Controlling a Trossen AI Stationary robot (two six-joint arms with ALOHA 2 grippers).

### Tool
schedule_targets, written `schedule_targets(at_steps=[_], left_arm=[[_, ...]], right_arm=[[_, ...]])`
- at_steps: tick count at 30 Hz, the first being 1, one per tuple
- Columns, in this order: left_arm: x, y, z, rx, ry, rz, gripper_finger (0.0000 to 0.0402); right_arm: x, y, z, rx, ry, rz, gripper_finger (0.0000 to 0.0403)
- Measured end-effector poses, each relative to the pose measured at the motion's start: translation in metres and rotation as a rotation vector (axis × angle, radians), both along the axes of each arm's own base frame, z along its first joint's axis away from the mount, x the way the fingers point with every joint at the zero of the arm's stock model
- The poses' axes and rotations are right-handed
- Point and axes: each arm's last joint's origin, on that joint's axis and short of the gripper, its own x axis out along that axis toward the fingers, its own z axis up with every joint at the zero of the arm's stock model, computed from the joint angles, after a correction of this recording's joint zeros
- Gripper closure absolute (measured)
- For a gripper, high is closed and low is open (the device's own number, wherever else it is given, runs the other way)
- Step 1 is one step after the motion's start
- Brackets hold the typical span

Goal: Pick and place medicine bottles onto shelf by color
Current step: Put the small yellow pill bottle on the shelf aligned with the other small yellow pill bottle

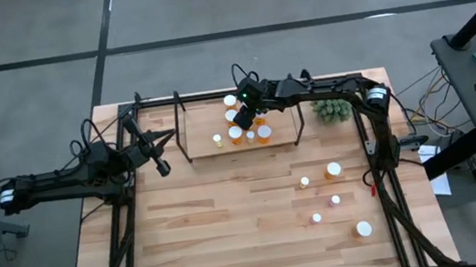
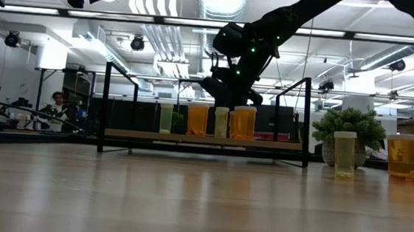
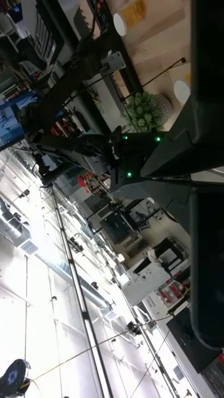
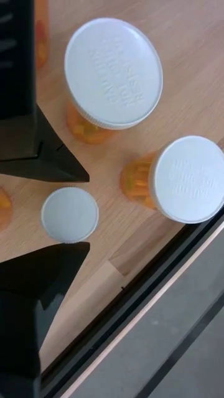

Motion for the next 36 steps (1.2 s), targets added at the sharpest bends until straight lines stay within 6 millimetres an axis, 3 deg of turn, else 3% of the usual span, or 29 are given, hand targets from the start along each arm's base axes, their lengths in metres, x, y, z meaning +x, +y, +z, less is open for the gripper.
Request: schedule_targets(at_steps=[8, 15, 19, 22, 30, 36], left_arm=[[0.0, 0.0, 0.0, 0.0, 0.001, 0.0, 0.04], [0.001, 0.0, 0.002, 0.008, -0.003, 0.002, 0.04], [0.001, 0.0, 0.008, 0.011, -0.072, 0.0, 0.04], [0.001, 0.0, 0.011, 0.014, -0.113, -0.002, 0.04], [0.004, 0.0, 0.014, -0.024, -0.175, -0.028, 0.04], [0.006, 0.0, 0.013, -0.025, -0.163, -0.029, 0.04]], right_arm=[[-0.004, 0.002, 0.017, -0.022, -0.032, 0.008, 0.0246], [-0.013, 0.019, 0.058, -0.101, -0.097, 0.078, 0.0248], [-0.012, 0.055, 0.084, -0.159, -0.138, 0.202, 0.0257], [-0.014, 0.093, 0.088, -0.188, -0.125, 0.338, 0.0265], [-0.04, 0.181, 0.072, -0.127, -0.138, 0.529, 0.028], [-0.061, 0.218, 0.054, -0.095, -0.151, 0.622, 0.0278]])
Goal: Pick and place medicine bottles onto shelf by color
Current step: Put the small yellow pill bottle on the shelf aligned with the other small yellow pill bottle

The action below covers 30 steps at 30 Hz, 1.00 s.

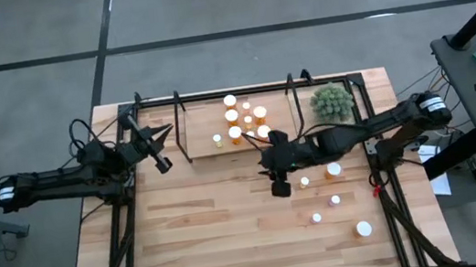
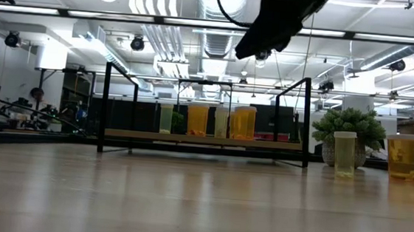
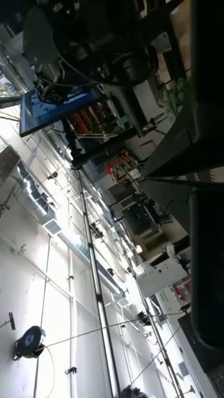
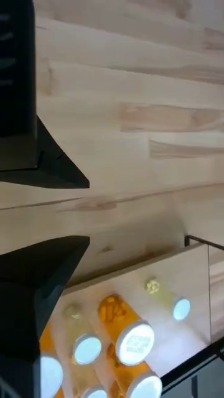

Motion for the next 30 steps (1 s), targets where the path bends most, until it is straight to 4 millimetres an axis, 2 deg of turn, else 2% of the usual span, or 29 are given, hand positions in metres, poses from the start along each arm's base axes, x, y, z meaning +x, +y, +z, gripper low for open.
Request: schedule_targets(at_steps=[6, 20, 26, 30], left_arm=[[0.0, 0.0, 0.002, 0.02, -0.017, 0.008, 0.04], [-0.002, 0.0, 0.005, 0.059, -0.035, 0.027, 0.04], [-0.002, 0.0, 0.007, 0.047, -0.059, 0.019, 0.04], [-0.002, 0.0, 0.008, 0.032, -0.077, 0.01, 0.04]], right_arm=[[-0.006, 0.001, -0.006, 0.014, -0.043, -0.008, 0.0282], [-0.003, 0.002, 0.01, 0.057, -0.058, -0.041, 0.0282], [-0.013, 0.006, 0.01, 0.228, 0.103, -0.058, 0.0292], [-0.029, 0.006, 0.017, 0.346, 0.319, -0.208, 0.0303]])
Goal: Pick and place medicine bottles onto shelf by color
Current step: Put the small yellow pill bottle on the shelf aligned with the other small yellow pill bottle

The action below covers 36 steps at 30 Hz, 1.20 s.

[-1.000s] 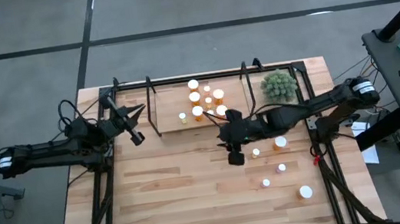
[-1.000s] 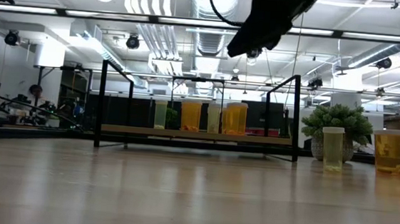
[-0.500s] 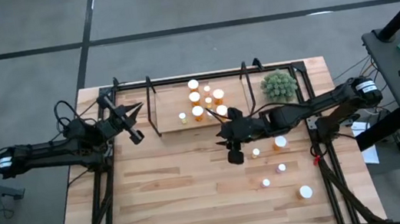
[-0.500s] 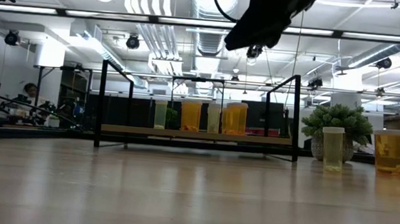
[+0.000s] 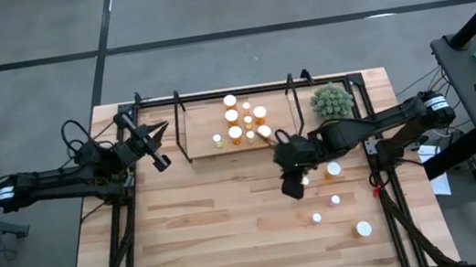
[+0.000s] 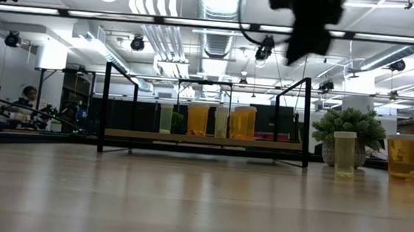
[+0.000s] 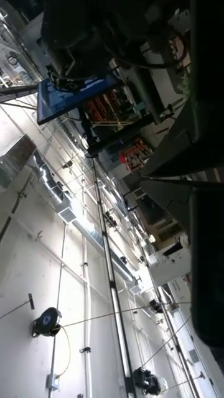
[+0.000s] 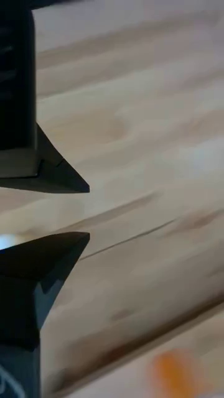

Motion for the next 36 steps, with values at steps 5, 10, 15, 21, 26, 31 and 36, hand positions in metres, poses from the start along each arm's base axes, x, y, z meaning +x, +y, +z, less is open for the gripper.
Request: schedule_targets(at_steps=[5, 10, 15, 21, 26, 31, 36], left_arm=[[0.0, 0.0, 0.0, -0.038, -0.014, -0.023, 0.04], [0.001, 0.0, -0.001, -0.041, -0.013, -0.025, 0.04], [0.001, 0.0, -0.001, -0.042, -0.012, -0.025, 0.04], [0.001, 0.0, -0.002, -0.042, -0.01, -0.025, 0.04], [0.001, 0.0, -0.002, -0.043, -0.009, -0.025, 0.04], [0.001, 0.0, -0.002, -0.044, -0.006, -0.026, 0.04], [0.001, 0.0, -0.002, -0.045, -0.002, -0.026, 0.04]], right_arm=[[-0.021, -0.003, 0.022, 0.073, 0.281, -0.266, 0.032], [-0.022, 0.006, 0.027, 0.113, 0.341, -0.391, 0.034], [-0.018, 0.016, 0.017, 0.195, 0.417, -0.437, 0.0329], [-0.007, 0.018, -0.007, 0.164, 0.501, -0.474, 0.0254], [0.002, 0.02, -0.033, 0.109, 0.586, -0.437, 0.0176], [0.008, 0.021, -0.049, 0.074, 0.629, -0.408, 0.013], [0.012, 0.019, -0.058, 0.004, 0.621, -0.411, 0.013]])
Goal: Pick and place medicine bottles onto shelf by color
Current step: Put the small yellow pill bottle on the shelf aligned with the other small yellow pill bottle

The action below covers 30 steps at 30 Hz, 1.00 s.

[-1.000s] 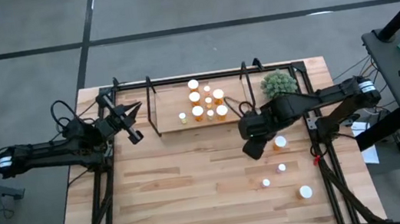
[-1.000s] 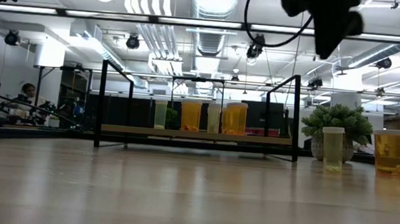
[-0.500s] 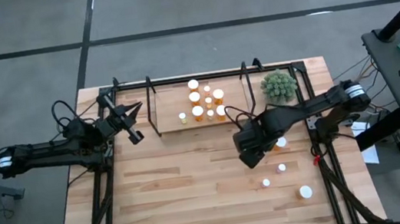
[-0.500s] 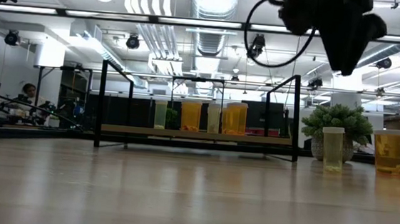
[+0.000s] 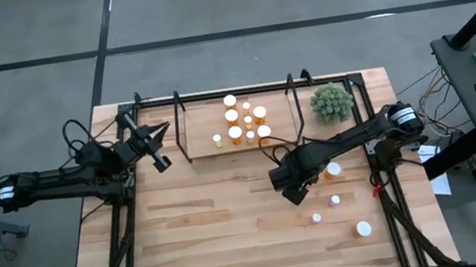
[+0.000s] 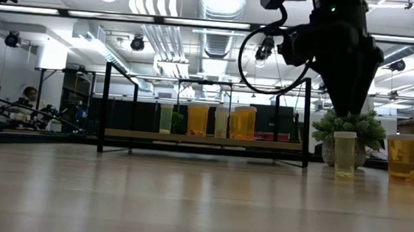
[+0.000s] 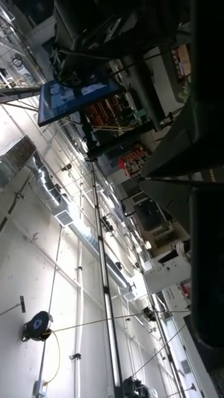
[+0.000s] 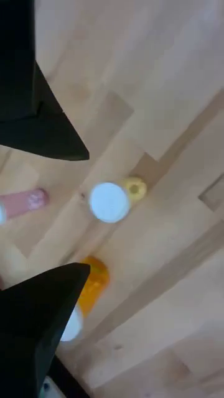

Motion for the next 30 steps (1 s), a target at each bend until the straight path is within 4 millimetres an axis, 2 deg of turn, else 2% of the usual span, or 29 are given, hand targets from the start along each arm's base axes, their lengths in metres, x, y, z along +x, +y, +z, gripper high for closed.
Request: schedule_targets(at_steps=[14, 30], left_arm=[[0.001, 0.0, -0.001, -0.001, 0.009, 0.001, 0.04], [0.001, 0.0, -0.002, -0.001, 0.009, 0.001, 0.04]], right_arm=[[0.002, 0.0, -0.03, -0.007, 0.003, 0.037, 0.0148], [0.003, 0.0, -0.032, -0.002, -0.02, 0.042, 0.0297]])
